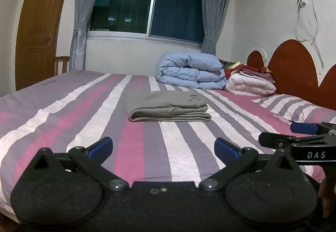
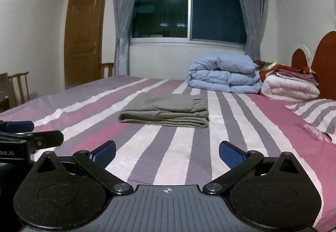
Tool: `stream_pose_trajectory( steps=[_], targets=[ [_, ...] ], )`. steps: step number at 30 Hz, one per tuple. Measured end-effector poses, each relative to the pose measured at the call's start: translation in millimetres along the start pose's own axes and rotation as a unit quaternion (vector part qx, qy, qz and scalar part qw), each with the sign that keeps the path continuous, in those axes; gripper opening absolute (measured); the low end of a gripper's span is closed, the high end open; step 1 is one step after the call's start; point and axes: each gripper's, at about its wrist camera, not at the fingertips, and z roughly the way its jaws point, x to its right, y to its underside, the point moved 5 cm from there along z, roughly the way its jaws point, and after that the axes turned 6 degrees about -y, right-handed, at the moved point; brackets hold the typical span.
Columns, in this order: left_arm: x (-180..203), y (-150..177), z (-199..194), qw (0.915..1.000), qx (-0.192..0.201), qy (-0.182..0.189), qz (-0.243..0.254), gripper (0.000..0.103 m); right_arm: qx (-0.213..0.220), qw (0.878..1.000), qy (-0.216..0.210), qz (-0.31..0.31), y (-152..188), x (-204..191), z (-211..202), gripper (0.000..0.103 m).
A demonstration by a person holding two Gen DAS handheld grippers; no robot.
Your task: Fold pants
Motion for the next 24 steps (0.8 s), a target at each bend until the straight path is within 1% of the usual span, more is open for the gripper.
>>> stream_pose_trajectory(
  steps=[6,10,17,24],
  targets=[
    [0.8,1.5,-3.7,1.0,0.007,0.004,0.004,0.097,0.013,1.0,0.005,0.007,0.8,4.1,-1.6,0.103],
    [0.8,2.6,-4.8,0.9999,0.01,-0.002,0.004,0.097,0.015,1.0,0.004,0.004,1.3,5.8,-1.5,0.103],
    [1.5,3.2,-5.5,0.9999,0.01,-0.003,0.008,0.097,0.019,1.0,0.003,0.023,1.3,14.5,-2.4,0.103],
    [-0.4,0.7,-7.1,0.9999,0.011,-0.006,0.003,0.097,0.023,0.999,0.004,0.026,0.3,14.2,-4.0,0.103]
  ],
)
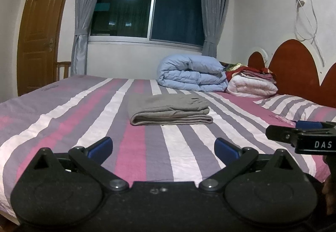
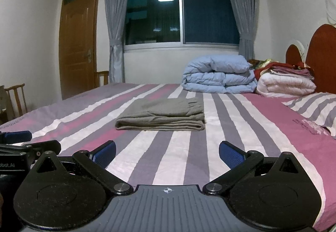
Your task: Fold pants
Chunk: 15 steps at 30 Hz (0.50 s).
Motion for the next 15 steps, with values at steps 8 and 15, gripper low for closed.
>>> stream_pose_trajectory(
  steps=[8,15],
  targets=[
    [-1.1,-1.5,-0.4,1.0,0.003,0.0,0.001,0.097,0.001,1.0,0.0,0.001,-1.1,0.7,-0.7,0.103],
    [-2.4,-2.9,-0.4,1.0,0.004,-0.001,0.001,0.097,0.001,1.0,0.0,0.001,-0.9,1.5,-0.8,0.103]
  ],
)
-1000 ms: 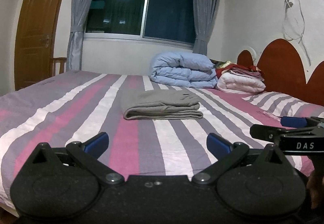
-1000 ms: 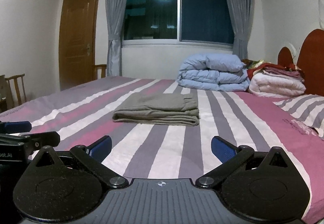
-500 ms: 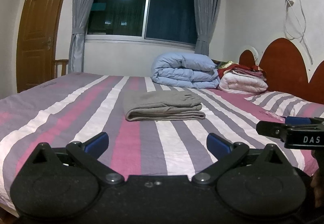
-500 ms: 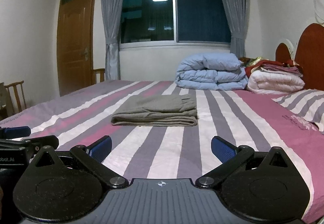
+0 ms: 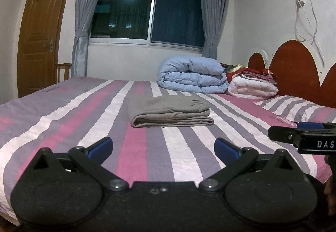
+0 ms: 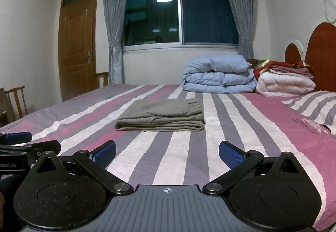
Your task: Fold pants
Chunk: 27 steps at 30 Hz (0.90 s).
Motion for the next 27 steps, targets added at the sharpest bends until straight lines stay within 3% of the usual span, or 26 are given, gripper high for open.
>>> stream_pose_trajectory(
  steps=[27],
  targets=[
    [-2.7,-3.7,3.4,0.9999,0.012,0.003,0.004,0.097,0.0,1.0,0.001,0.0,0.5,-1.9,-0.6,0.103]
  ],
)
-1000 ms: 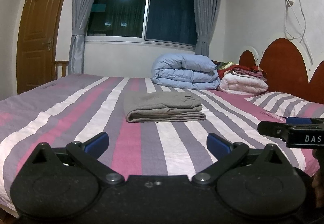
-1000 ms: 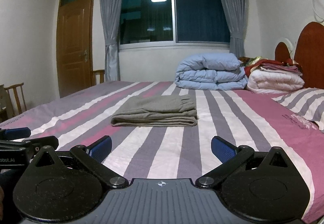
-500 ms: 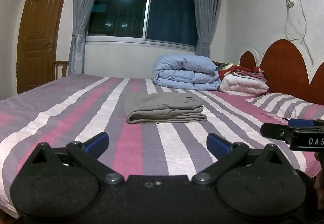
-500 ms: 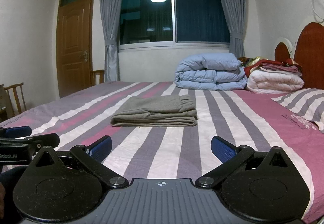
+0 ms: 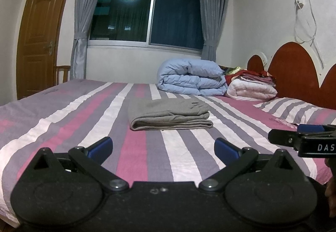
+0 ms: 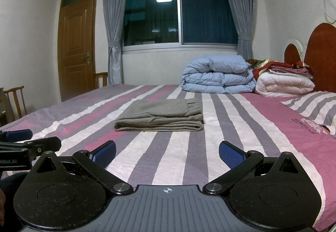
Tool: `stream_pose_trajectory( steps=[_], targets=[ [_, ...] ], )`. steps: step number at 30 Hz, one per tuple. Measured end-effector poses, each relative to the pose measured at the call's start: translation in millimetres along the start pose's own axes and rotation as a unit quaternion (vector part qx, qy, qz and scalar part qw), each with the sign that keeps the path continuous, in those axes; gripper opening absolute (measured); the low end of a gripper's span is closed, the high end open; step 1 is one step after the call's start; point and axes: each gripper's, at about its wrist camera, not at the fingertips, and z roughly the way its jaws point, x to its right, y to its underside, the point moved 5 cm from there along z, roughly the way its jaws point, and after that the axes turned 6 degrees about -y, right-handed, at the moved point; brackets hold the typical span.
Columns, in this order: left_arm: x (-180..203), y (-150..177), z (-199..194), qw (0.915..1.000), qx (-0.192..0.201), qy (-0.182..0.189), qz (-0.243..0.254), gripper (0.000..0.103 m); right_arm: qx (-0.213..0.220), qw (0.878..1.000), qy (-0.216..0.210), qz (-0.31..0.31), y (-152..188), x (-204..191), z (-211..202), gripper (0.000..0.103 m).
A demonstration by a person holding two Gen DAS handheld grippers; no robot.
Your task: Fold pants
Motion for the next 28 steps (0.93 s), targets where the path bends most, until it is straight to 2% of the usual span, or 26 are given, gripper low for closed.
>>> stream_pose_trajectory(
  steps=[8,16,28],
  targets=[
    [-0.5,-0.6,-2.0,0.9999,0.014,0.005,0.003,0.097,-0.001,1.0,0.001,0.001,-0.9,-1.4,-0.5,0.103],
    [-3.2,-4.3,-5.5,0.9992,0.04,-0.006,0.004,0.094,-0.002,1.0,0.002,0.002,-1.3,-3.0,-0.8,0.103],
    [-2.4,-4.3,-8.2,0.9991,0.042,0.003,0.003,0.095,-0.002,1.0,0.002,0.002,-1.1,-3.7,-0.9,0.103]
  ],
)
